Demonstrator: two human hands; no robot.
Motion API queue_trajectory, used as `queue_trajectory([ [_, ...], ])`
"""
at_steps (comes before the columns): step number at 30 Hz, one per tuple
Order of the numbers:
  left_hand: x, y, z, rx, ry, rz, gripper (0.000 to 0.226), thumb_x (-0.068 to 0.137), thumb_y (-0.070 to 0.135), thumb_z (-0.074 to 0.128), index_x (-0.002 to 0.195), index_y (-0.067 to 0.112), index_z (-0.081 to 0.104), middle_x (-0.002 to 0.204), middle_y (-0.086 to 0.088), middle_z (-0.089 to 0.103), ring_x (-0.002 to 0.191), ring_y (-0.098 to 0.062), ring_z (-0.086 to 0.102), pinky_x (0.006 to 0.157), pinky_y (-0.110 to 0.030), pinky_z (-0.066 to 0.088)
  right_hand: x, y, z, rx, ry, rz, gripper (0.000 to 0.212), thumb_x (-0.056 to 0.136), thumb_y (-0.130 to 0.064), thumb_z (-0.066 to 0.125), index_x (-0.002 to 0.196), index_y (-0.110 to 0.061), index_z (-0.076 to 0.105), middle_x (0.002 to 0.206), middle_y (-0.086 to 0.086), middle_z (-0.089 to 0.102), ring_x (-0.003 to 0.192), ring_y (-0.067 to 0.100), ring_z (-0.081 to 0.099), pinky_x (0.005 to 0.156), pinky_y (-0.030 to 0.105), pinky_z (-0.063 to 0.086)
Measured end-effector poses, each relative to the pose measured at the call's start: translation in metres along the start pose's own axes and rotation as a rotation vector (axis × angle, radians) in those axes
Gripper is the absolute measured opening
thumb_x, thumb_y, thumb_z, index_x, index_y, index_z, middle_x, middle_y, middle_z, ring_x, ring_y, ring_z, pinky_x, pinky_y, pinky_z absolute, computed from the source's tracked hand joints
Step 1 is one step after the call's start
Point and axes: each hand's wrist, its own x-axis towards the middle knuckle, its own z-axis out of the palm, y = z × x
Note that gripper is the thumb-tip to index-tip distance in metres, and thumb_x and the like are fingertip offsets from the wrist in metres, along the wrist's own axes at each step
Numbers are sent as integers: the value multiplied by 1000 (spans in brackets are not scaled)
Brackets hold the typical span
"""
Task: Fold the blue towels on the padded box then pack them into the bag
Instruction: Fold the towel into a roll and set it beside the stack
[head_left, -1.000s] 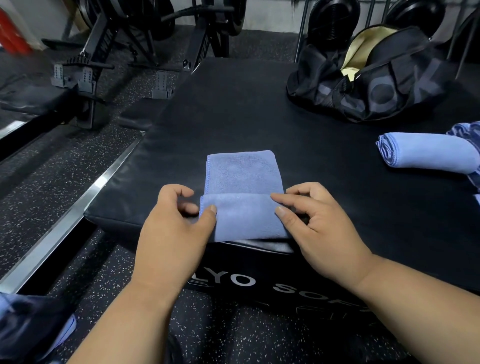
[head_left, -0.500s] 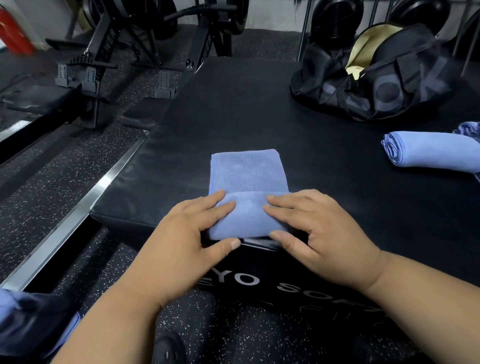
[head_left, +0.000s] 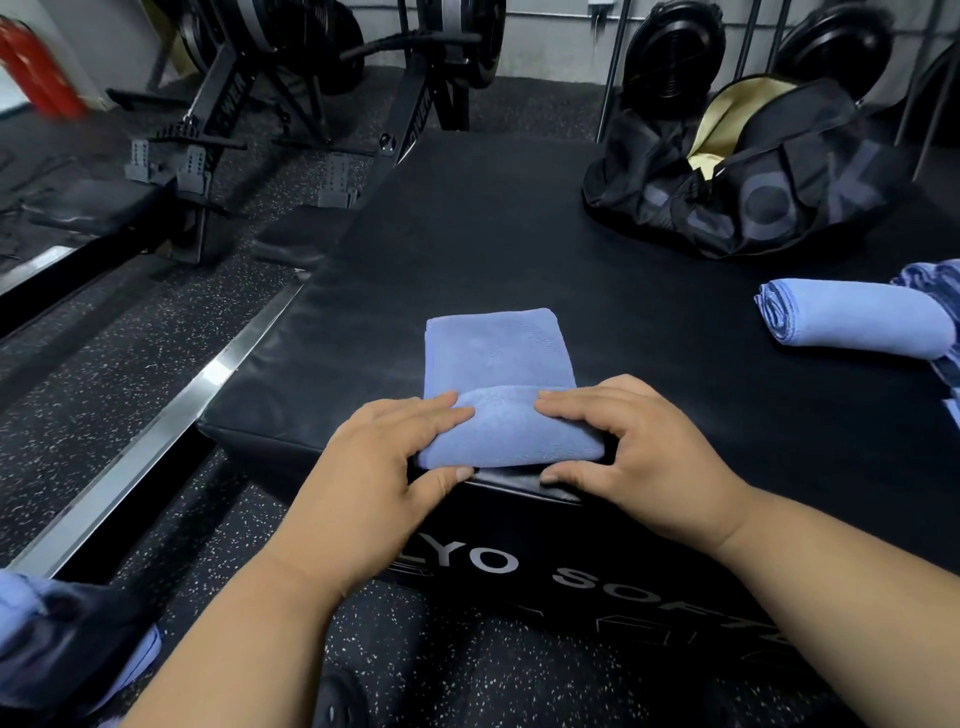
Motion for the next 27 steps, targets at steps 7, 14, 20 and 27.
queue_trajectory([
  [7, -9, 18, -21, -341, 2, -131, 26, 92, 56, 73, 115, 44, 71, 113, 22, 73, 110, -5, 68, 95, -37, 54, -9, -19, -13, 406, 92, 129, 55, 78, -33, 92, 127, -38, 68, 95, -5, 72, 78, 12, 69, 82, 33, 57],
  [14, 2, 20, -9, -350, 104, -342, 21, 94, 57, 65, 109, 43, 70, 96, 14, 75, 92, -6, 70, 87, -36, 57, 6, -20, 4, 432, 197, 364, 23, 87, -47, 80, 107, -40, 72, 83, 0, 63, 74, 18, 57, 70, 22, 47],
  [20, 16, 22, 4, -306, 233, -511, 25, 94, 62, 63, 101, 39, 72, 82, 10, 73, 77, -5, 67, 71, -32, 55, 21, -16, 7, 349, 206, 447, 18, 89, -53, 76, 99, -39, 73, 83, -10, 68, 78, 4, 63, 71, 16, 45],
  [27, 15, 30, 4, -158, 343, -327, 30, 98, 54, 63, 123, 39, 71, 116, 24, 68, 109, 7, 61, 97, -23, 48, 27, -14, 7, 269, 159, 464, 19, 89, -57, 74, 98, -40, 75, 84, -24, 69, 84, 1, 63, 74, 19, 45],
])
